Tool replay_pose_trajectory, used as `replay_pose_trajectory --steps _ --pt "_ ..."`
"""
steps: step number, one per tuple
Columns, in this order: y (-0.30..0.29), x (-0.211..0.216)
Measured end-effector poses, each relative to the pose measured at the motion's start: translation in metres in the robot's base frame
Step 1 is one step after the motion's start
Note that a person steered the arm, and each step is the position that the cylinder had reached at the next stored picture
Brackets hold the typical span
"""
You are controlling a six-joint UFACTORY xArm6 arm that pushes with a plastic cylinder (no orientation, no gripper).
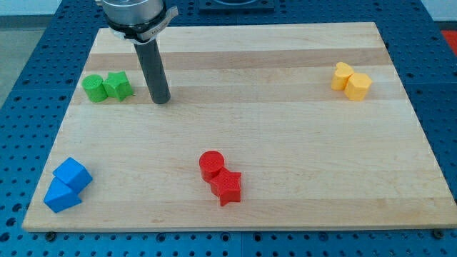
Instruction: Move your arm to the bottom of the green blocks
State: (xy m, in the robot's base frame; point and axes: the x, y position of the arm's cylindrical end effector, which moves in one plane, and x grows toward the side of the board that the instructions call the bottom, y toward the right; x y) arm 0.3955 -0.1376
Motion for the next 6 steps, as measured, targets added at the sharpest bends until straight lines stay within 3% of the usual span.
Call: replay_pose_trajectory --steps 4,6 --pt "-0.05 0.031" --pt "-0.167 0.031"
